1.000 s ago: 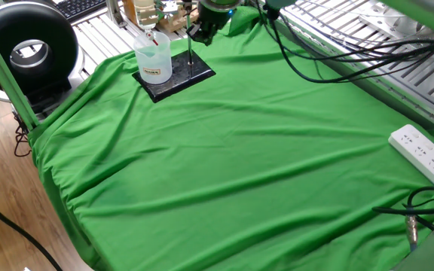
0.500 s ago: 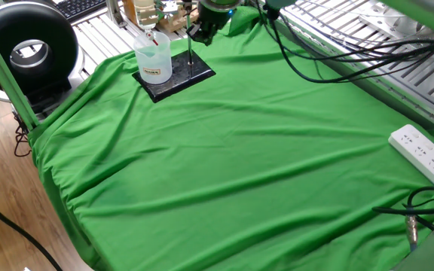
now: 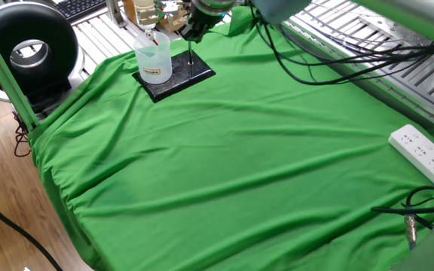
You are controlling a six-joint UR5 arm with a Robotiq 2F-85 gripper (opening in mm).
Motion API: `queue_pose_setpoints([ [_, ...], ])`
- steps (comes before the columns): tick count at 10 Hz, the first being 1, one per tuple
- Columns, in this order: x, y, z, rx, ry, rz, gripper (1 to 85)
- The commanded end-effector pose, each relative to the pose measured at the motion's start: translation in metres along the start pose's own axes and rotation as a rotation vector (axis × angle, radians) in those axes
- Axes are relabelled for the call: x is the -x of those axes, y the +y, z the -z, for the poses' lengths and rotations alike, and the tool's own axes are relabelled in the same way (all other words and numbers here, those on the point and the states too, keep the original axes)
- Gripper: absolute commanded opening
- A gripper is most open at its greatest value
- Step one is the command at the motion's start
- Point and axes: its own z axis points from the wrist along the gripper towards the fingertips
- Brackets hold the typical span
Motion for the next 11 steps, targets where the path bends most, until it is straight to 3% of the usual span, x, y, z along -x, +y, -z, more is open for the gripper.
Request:
queue_pose_setpoints([
  [1,-0.0073,-0.0096,-0.0091,0.003,-0.025,0.007,1.3],
  [7,-0.0046,-0.0036,-0.0119,0.042,-0.054,0.003,1.3],
  [11,-0.0014,-0.0024,-0.0092,0.035,-0.042,-0.017,1.3],
])
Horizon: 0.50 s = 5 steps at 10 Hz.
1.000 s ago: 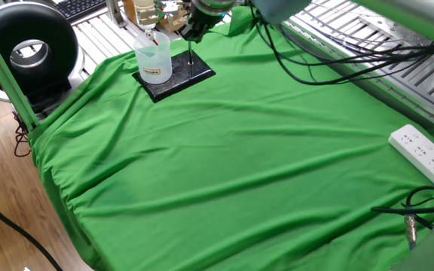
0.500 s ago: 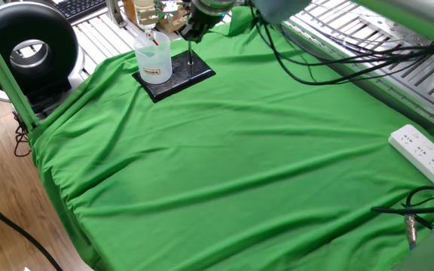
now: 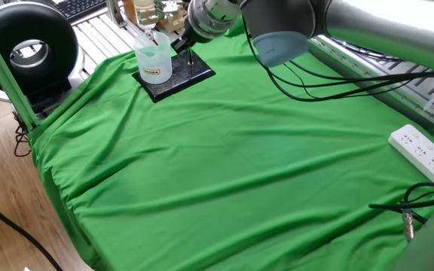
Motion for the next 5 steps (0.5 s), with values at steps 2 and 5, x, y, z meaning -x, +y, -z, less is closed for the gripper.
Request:
queue_pose_setpoints([
  [2,0.0037,0.001,0.0034,0.021,0.009,-0.033,1.3],
  [5,0.0038,-0.002,0.0057,0.03,0.022,-0.048,1.3],
])
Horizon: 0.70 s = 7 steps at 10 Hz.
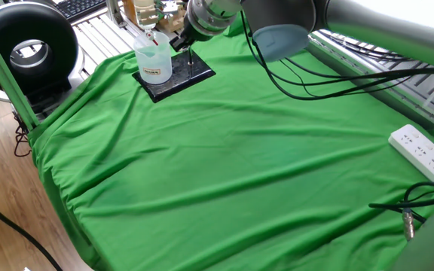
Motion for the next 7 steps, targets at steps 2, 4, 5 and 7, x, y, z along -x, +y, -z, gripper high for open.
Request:
queue_pose_setpoints([
  [2,0.004,-0.006,0.003,0.001,0.0,-0.02,1.3],
  [4,0.004,-0.01,0.002,-0.012,-0.002,-0.006,1.3],
  [5,0.005,-0.007,0.002,0.002,-0.006,-0.003,1.3],
  [7,0.005,0.009,0.003,0.061,-0.005,-0.033,1.3],
])
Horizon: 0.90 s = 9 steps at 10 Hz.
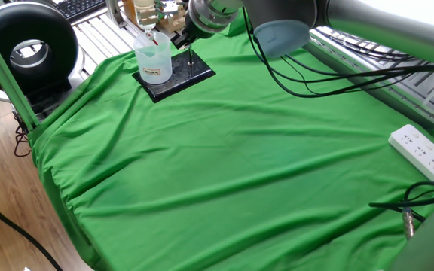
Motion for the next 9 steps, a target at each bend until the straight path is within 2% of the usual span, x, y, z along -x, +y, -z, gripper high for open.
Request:
queue_pose_setpoints([
  [1,0.0,0.018,0.002,0.079,0.006,-0.059,1.3],
  [2,-0.004,0.016,0.002,0.07,0.019,-0.065,1.3],
  [3,-0.004,0.018,0.002,0.078,0.019,-0.072,1.3],
  [4,-0.001,0.019,0.002,0.084,0.008,-0.064,1.3],
  [6,0.007,0.024,-0.003,0.113,-0.03,-0.074,1.3],
  [8,0.021,0.032,-0.01,0.14,-0.08,-0.076,1.3],
  [9,0.024,0.032,-0.015,0.141,-0.089,-0.072,1.3],
])
